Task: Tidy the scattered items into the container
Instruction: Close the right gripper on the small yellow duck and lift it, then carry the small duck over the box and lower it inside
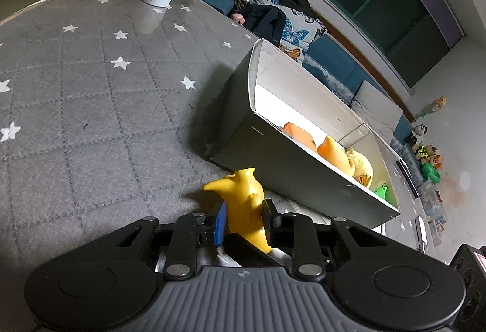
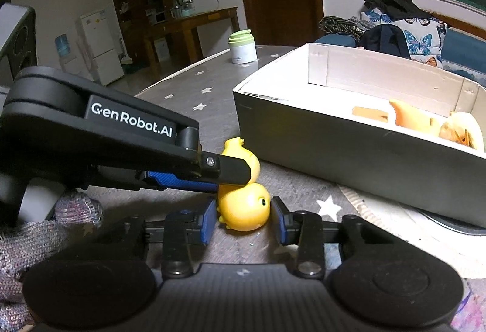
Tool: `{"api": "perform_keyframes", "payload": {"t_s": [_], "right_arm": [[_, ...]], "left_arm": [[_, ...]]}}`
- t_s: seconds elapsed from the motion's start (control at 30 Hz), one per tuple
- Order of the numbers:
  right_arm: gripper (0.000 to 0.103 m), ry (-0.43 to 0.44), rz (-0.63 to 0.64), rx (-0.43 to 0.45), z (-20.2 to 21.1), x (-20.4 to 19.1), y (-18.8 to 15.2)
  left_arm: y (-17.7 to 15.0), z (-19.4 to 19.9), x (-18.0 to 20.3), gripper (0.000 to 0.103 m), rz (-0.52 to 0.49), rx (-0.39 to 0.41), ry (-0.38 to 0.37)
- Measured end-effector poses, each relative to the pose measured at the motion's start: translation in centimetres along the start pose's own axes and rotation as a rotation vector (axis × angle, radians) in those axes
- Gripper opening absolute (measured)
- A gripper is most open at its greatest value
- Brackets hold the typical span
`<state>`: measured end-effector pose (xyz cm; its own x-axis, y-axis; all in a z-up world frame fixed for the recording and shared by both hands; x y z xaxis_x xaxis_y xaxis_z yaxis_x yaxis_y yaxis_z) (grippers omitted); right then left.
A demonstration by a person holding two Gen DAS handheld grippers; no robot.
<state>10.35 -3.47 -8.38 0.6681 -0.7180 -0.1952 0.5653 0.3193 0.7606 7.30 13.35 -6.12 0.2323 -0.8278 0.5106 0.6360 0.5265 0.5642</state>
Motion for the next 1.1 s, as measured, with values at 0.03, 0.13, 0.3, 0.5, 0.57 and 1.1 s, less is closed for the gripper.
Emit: {"api": "perform_keyframes", "payload": {"t_s": [0.03,0.13,0.3,0.5,0.57,1.1], "right_arm": [[0.038,0.001,0.002,0.004,0.2,0.0,0.0],[0.038,0.001,0.012,0.021,1.0,-0.2,0.2],[0.038,-0.014,0.021,0.091,3.6,0.0,1.3],[0.038,-0.074,0.005,0.19,6.4,1.8,3.6],[0.038,-0.097,-0.012,0.209,6.7,3.0,4.5],[0.038,-0.172,-0.131,0.152,2.3,10.5,6.9]], "left_arm": [[0.0,0.2,0.1,0.027,-0.001,0.002,-0.001],[0.0,1.0,0.9,0.027,-0.013,0.014,-0.005],[0.8,2.7,3.5,0.027,-0.066,0.057,-0.038],[2.9,1.8,7.5,0.027,-0.149,0.082,-0.088],[3.6,1.2,8.8,0.027,-0.175,0.086,-0.103],[6.1,-7.2,10.7,0.027,-0.163,-0.023,-0.133]]}}
Point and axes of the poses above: each gripper's, at about its wrist camera, not at the fingertips, and z roughly against the way its jaws point, x to its right, y to its top, the point moved 7 cm from there along -z, roughly the way its jaws point, and after that the axes turned 2 degrees about -z, right-handed, at the moved point
